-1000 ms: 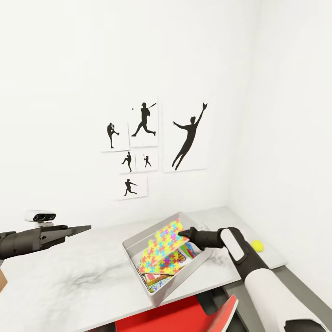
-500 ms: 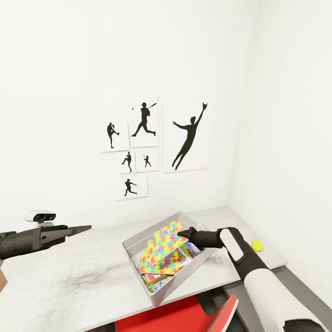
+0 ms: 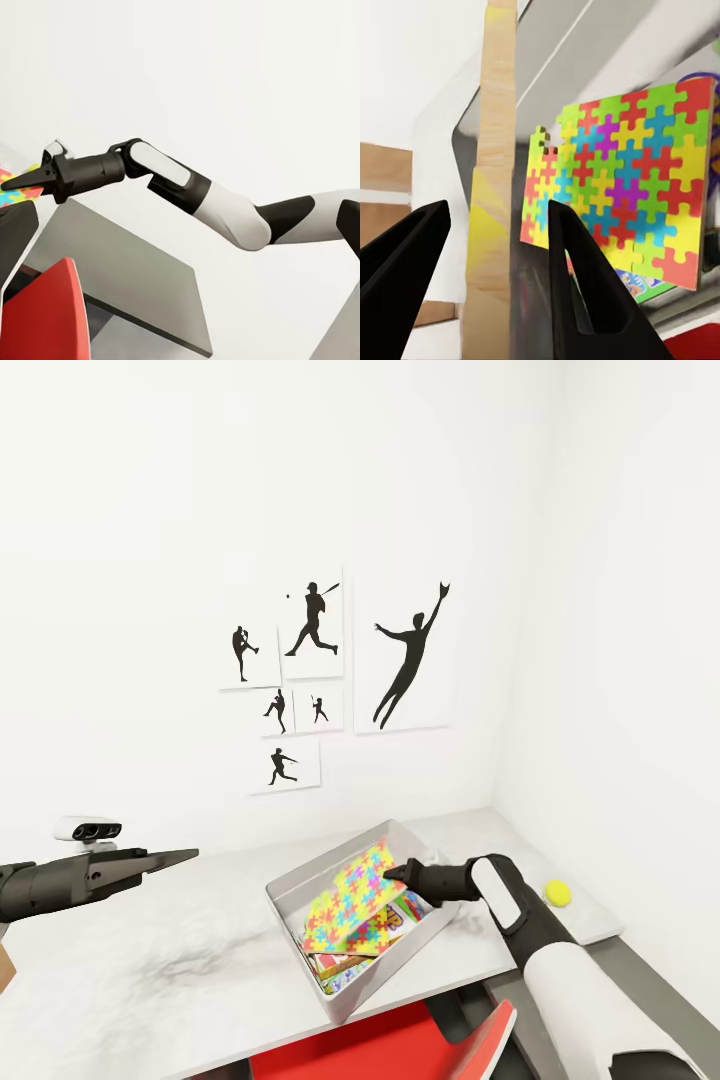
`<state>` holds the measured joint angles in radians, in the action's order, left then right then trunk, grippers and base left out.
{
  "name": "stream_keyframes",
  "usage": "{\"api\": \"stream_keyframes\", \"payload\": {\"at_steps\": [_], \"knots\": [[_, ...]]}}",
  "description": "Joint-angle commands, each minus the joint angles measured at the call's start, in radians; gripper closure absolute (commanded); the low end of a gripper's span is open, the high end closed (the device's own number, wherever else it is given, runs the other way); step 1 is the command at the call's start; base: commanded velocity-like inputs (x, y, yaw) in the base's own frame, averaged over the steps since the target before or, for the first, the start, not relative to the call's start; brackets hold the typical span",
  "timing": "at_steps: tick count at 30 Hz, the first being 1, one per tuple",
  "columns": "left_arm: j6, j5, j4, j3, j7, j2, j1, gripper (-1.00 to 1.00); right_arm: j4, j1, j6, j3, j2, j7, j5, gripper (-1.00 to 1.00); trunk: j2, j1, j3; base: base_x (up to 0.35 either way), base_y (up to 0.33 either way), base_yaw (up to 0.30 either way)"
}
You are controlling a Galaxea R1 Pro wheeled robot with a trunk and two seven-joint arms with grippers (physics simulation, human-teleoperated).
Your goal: Put all the toys in the child's room - the three board games (two on the bed and one on the table), the two jigsaw puzzles on the table, and the tennis ball on the table - inside the toy box on the table in the child's room.
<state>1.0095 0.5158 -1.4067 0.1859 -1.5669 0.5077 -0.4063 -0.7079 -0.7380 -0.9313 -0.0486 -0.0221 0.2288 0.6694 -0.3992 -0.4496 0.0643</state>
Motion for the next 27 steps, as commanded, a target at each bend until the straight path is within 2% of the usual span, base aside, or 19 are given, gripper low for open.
{"api": "stream_keyframes", "payload": {"at_steps": [1,5,8,19,27], "knots": [[0.011,0.000,0.000,0.000,-0.004,0.000,0.000,-1.00,0.010,-0.001,-0.001,0.001,-0.007,0.009,-0.014,1.00,-0.001,0.000,0.000,0.000,0.000,0.000],[0.011,0.000,0.000,0.000,-0.004,0.000,0.000,-1.00,0.037,-0.013,0.008,0.000,-0.032,0.009,-0.021,1.00,-0.001,0.000,0.000,0.000,0.000,0.000],[0.011,0.000,0.000,0.000,-0.004,0.001,0.000,-1.00,0.060,-0.023,0.025,0.000,-0.041,0.009,-0.023,1.00,-0.001,0.000,0.000,0.000,0.000,0.000],[0.011,0.000,0.000,-0.001,-0.004,0.000,0.000,-1.00,0.071,-0.027,0.038,0.000,-0.043,0.010,-0.025,1.00,-0.001,0.000,0.000,0.000,0.000,0.000],[0.011,0.000,0.000,-0.001,-0.004,0.000,0.000,-1.00,0.071,-0.027,0.074,-0.001,-0.041,0.010,-0.024,1.00,-0.001,0.000,-0.002,0.000,0.000,0.000]]}}
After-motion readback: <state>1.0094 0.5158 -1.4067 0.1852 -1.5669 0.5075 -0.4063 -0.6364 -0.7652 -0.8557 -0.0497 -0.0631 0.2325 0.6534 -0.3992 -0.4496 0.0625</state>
